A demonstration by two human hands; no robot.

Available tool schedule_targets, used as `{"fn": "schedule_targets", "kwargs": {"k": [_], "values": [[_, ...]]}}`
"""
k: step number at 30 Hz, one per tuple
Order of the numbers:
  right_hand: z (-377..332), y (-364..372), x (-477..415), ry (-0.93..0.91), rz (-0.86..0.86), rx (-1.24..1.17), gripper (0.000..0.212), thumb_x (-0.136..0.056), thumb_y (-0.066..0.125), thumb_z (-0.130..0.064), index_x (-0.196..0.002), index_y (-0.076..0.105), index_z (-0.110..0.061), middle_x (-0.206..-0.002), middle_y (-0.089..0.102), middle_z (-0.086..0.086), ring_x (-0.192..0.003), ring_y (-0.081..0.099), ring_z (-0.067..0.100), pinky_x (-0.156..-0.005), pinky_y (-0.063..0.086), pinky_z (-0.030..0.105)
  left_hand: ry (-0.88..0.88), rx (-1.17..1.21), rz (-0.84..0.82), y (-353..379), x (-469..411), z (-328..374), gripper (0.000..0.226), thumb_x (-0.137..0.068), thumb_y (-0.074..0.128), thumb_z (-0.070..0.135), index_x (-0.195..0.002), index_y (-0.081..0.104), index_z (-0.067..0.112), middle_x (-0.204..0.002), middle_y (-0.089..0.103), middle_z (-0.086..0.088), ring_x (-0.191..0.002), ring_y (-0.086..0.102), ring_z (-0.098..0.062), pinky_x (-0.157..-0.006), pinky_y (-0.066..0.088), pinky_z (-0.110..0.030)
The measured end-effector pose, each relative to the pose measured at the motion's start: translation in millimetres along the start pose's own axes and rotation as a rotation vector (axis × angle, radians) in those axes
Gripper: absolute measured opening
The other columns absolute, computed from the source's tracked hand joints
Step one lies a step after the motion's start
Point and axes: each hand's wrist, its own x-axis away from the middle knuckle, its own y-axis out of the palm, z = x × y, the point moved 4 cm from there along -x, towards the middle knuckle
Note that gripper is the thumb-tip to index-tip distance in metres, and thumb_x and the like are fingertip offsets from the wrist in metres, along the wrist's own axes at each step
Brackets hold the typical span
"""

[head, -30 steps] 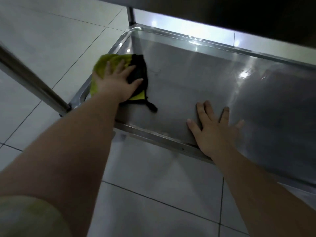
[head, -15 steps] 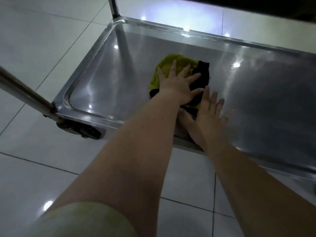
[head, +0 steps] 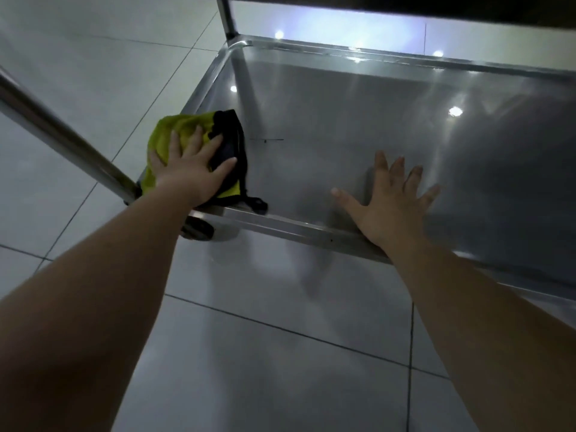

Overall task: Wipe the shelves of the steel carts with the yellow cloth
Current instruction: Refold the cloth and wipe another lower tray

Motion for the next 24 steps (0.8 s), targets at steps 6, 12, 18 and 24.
{"fn": "schedule_targets", "kwargs": {"k": [6, 12, 18, 24], "values": [[5, -10, 6, -0.003, 0.055, -0.249, 0.106, -0.069, 0.014, -0.092, -0.154, 0.007, -0.030, -0.163, 0.013, 0.006, -0.149, -0.003, 0.035, -0.113, -0.011, 0.064, 0.152, 0.007, 0.016, 9, 42, 99, 0.066, -0.085, 0.012, 0.079, -0.146, 0.000, 0.056, -0.162, -0.008, 0.011, -0.147, -0.016, -0.033, -0.108, -0.005, -0.070], [27, -24, 12, 0.157, 0.069, -1.234, 0.076, -0.065, 0.048, -0.073, -0.138, 0.044, -0.050, -0.148, 0.040, -0.013, -0.142, 0.029, 0.019, -0.118, 0.022, 0.046, 0.518, 0.014, 0.018, 28, 113, 252, 0.060, -0.091, 0.012, 0.067, -0.148, 0.001, 0.052, -0.163, -0.004, 0.010, -0.146, -0.017, -0.034, -0.102, -0.014, -0.072], [56, -51, -5, 0.059, -0.197, -1.053, 0.049, -0.090, 0.063, -0.030, -0.137, 0.051, -0.034, -0.139, 0.053, -0.004, -0.126, 0.051, 0.016, -0.101, 0.039, 0.023, 0.500, 0.030, -0.041, 20, 121, 263, 0.061, -0.091, 0.021, 0.070, -0.148, 0.011, 0.052, -0.162, -0.004, 0.012, -0.147, -0.017, -0.032, -0.103, -0.013, -0.072], [44, -57, -9, -0.259, -0.153, -0.211, 0.051, -0.097, 0.050, -0.030, -0.147, 0.037, -0.032, -0.155, 0.030, 0.006, -0.143, 0.017, 0.039, -0.118, 0.015, 0.047, 0.218, 0.520, 0.135, -20, 110, 217, 0.043, -0.085, 0.059, 0.028, -0.127, 0.056, 0.034, -0.137, 0.051, 0.000, -0.129, 0.042, -0.028, -0.104, 0.038, -0.045]]}}
